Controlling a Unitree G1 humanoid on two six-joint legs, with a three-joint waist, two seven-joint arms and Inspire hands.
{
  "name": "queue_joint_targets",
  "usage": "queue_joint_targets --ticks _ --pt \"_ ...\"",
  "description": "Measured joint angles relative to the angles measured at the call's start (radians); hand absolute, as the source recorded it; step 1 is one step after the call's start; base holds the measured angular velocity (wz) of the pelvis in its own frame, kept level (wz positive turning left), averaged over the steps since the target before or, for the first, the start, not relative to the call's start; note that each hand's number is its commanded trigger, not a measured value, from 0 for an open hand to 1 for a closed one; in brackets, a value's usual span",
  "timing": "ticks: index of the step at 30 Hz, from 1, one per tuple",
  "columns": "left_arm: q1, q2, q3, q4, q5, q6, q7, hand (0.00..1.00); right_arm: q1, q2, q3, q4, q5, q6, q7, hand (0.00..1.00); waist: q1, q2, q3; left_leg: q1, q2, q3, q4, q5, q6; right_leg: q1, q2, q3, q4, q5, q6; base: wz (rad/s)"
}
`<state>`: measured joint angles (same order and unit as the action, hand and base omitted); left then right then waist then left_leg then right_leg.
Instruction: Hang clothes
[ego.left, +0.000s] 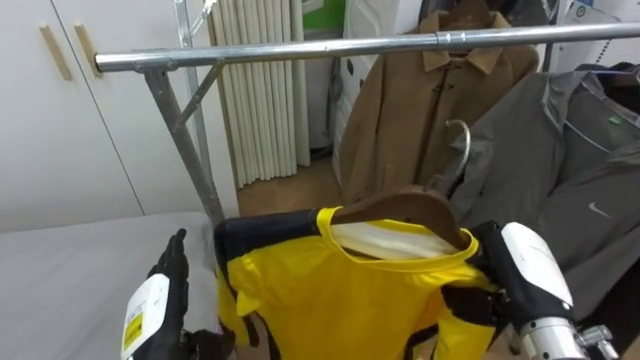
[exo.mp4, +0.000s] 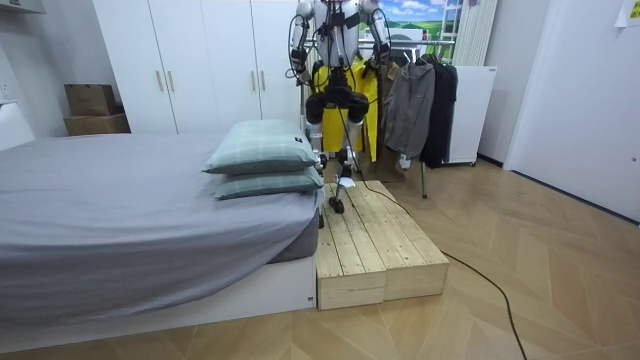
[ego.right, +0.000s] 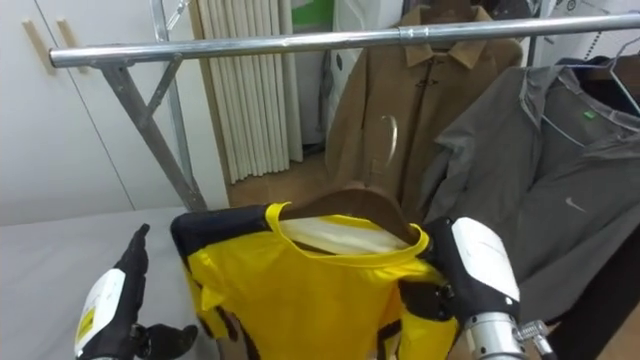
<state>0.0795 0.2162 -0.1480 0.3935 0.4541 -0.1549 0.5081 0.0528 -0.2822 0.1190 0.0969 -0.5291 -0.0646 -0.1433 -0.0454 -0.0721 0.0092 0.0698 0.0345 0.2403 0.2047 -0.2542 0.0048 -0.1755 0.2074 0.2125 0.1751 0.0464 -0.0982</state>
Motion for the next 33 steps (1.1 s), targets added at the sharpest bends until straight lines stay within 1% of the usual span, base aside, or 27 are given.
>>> queue_joint_targets --ticks 1,2,3,4,5,9,11,12,13,14,16,18,20,22,23,24,25,27,29,30,31,32,33 --pt "0.0 0.0 0.002 0.0 0.0 -0.003 0.0 0.0 0.0 0.0 -0.001 0.0 0.012 0.001 0.017 1.0 0.0 -0.005 -0.0013 -0.006 0.005 -0.002 0.0 -0.001 0.003 0.001 -0.001 -0.007 -0.009 -0.001 0.005 0.1" --pt "0.0 0.001 0.005 -0.001 0.0 -0.007 0.0 0.0 -0.002 0.001 -0.002 0.0 0.016 0.001 0.028 1.0 -0.001 -0.011 0.001 -0.009 0.004 -0.01 0.003 0.003 -0.004 0.0 -0.004 -0.015 -0.012 -0.003 0.008 0.14" --pt "0.0 0.0 0.005 -0.001 0.0 -0.006 0.0 0.0 -0.002 0.002 -0.004 0.0 0.017 0.001 0.033 1.0 -0.002 -0.014 0.0007 -0.011 0.004 -0.017 0.005 0.003 -0.004 0.0 -0.005 -0.02 -0.013 -0.003 0.008 0.21" --pt "0.0 -0.001 0.005 -0.001 0.001 -0.007 0.0 0.0 -0.002 0.002 -0.011 0.0 0.018 0.002 0.044 1.0 -0.001 -0.019 -0.0014 -0.012 0.002 -0.027 0.01 0.004 -0.004 0.001 -0.005 -0.022 -0.02 -0.003 0.007 0.16" --pt "0.0 -0.001 0.008 -0.001 0.014 -0.008 0.0 0.0 -0.007 0.002 -0.021 0.0 0.017 0.002 0.054 1.0 0.004 -0.021 -0.0027 -0.014 0.003 -0.029 0.011 0.004 -0.005 0.002 -0.005 -0.023 -0.025 -0.003 0.007 0.12" --pt "0.002 -0.002 0.01 -0.001 0.022 -0.016 0.003 0.0 -0.029 0.004 -0.045 0.0 0.013 0.002 0.056 1.0 0.023 -0.021 -0.003 -0.017 0.003 -0.04 0.016 0.004 -0.004 0.005 -0.005 -0.024 -0.021 -0.001 0.01 0.06" --pt "0.002 -0.002 0.011 -0.001 0.022 -0.022 0.008 0.0 -0.046 0.005 -0.048 0.0 0.012 0.002 0.055 1.0 0.023 -0.021 -0.0029 -0.016 0.004 -0.051 0.017 0.004 -0.004 0.007 -0.006 -0.033 -0.021 -0.004 0.006 0.14" --pt "0.001 -0.002 0.01 -0.001 0.02 -0.026 0.008 0.0 -0.054 0.004 -0.049 -0.002 0.009 0.002 0.051 1.0 0.023 -0.021 -0.003 -0.009 0.005 -0.055 0.018 0.004 -0.004 0.012 -0.011 -0.05 -0.019 -0.01 -0.003 0.23" --pt "0.002 -0.004 0.009 0.0 0.02 -0.027 0.01 0.0 -0.054 0.004 -0.05 -0.009 0.009 0.002 0.046 1.0 0.026 -0.021 -0.0029 0.001 0.006 -0.056 0.016 0.004 -0.005 0.02 -0.014 -0.065 -0.014 -0.014 -0.022 0.27" --pt "0.003 -0.005 0.009 0.0 0.019 -0.027 0.012 0.0 -0.054 0.004 -0.049 -0.016 0.009 0.001 0.04 1.0 0.029 -0.021 -0.0026 0.014 0.005 -0.058 0.016 0.004 -0.005 0.03 -0.017 -0.078 -0.001 -0.019 -0.051 0.21" --pt "0.003 -0.005 0.009 0.001 0.018 -0.03 0.014 0.0 -0.055 0.003 -0.05 -0.032 0.011 0.001 0.027 1.0 0.034 -0.02 -0.0018 0.031 0.006 -0.059 0.015 0.004 -0.005 0.048 -0.017 -0.079 0.0 -0.027 -0.064 0.18" --pt "0.004 -0.005 0.011 0.002 0.019 -0.03 0.014 0.0 -0.066 0.002 -0.051 -0.043 0.011 -0.001 0.022 1.0 0.047 -0.019 -0.0016 0.033 0.006 -0.06 0.016 0.004 -0.005 0.055 -0.016 -0.079 0.003 -0.038 -0.068 0.08" --pt "0.004 -0.007 0.012 0.001 0.02 -0.03 0.012 0.0 -0.085 0.002 -0.052 -0.054 0.009 -0.001 0.023 1.0 0.051 -0.02 -0.0014 0.032 0.006 -0.065 0.016 0.004 -0.005 0.054 -0.015 -0.08 0.011 -0.055 -0.063 0.1" --pt "0.004 -0.009 0.015 0.001 0.021 -0.03 0.011 0.0 -0.087 0.001 -0.052 -0.072 0.005 -0.001 0.023 1.0 0.062 -0.02 -0.0013 0.032 0.007 -0.07 0.016 0.004 -0.006 0.054 -0.015 -0.081 0.012 -0.056 -0.065 0.05" --pt "0.004 -0.009 0.019 0.001 0.022 -0.03 0.011 0.0 -0.091 -0.001 -0.052 -0.08 -0.002 -0.001 0.023 1.0 0.071 -0.021 -0.0009 0.03 0.007 -0.088 0.016 0.004 -0.006 0.055 -0.014 -0.081 0.012 -0.055 -0.065 0.0" --pt "0.004 -0.009 0.022 0.001 0.022 -0.03 0.01 0.0 -0.095 -0.002 -0.052 -0.081 -0.005 -0.001 0.024 1.0 0.073 -0.022 -0.0001 0.028 0.006 -0.097 0.016 0.004 -0.006 0.055 -0.015 -0.083 0.012 -0.056 -0.066 0.06" --pt "0.005 -0.01 0.03 0.001 0.02 -0.03 0.009 0.0 -0.101 -0.005 -0.052 -0.081 -0.009 0.0 0.026 1.0 0.075 -0.023 0.0003 0.027 0.006 -0.117 0.016 0.004 -0.006 0.055 -0.015 -0.089 0.012 -0.058 -0.067 0.09" --pt "0.007 -0.01 0.038 0.001 0.02 -0.03 0.008 0.0 -0.109 -0.011 -0.052 -0.081 -0.011 0.001 0.035 1.0 0.076 -0.024 0.0007 0.027 0.006 -0.134 0.016 0.004 -0.006 0.055 -0.016 -0.099 0.011 -0.061 -0.07 0.17" --pt "0.007 -0.01 0.038 0.001 0.019 -0.03 0.008 0.0 -0.113 -0.021 -0.052 -0.081 -0.018 0.002 0.045 1.0 0.083 -0.027 0.0018 0.028 0.007 -0.136 0.014 0.004 -0.006 0.055 -0.016 -0.103 0.011 -0.062 -0.071 0.09" --pt "0.009 -0.01 0.038 0.001 0.019 -0.03 0.008 0.0 -0.117 -0.025 -0.052 -0.079 -0.027 0.001 0.052 1.0 0.097 -0.03 0.0029 0.028 0.007 -0.137 0.015 0.004 -0.006 0.056 -0.016 -0.103 0.012 -0.063 -0.072 0.0" --pt "0.009 -0.011 0.038 0.001 0.019 -0.03 0.008 0.0 -0.123 -0.027 -0.051 -0.07 -0.027 0.002 0.056 1.0 0.108 -0.034 0.0057 0.028 0.007 -0.137 0.016 0.004 -0.006 0.058 -0.017 -0.102 0.013 -0.062 -0.073 0.0" --pt "0.009 -0.012 0.038 0.001 0.02 -0.03 0.008 0.0 -0.133 -0.027 -0.049 -0.064 -0.026 0.003 0.059 1.0 0.113 -0.041 0.0092 0.027 0.007 -0.14 0.017 0.005 -0.007 0.06 -0.018 -0.102 0.014 -0.063 -0.074 0.0" --pt "0.009 -0.012 0.037 0.001 0.02 -0.03 0.008 0.0 -0.135 -0.028 -0.049 -0.064 -0.026 0.003 0.059 1.0 0.114 -0.042 0.0101 0.026 0.007 -0.145 0.017 0.005 -0.007 0.06 -0.018 -0.104 0.014 -0.064 -0.074 0.09"
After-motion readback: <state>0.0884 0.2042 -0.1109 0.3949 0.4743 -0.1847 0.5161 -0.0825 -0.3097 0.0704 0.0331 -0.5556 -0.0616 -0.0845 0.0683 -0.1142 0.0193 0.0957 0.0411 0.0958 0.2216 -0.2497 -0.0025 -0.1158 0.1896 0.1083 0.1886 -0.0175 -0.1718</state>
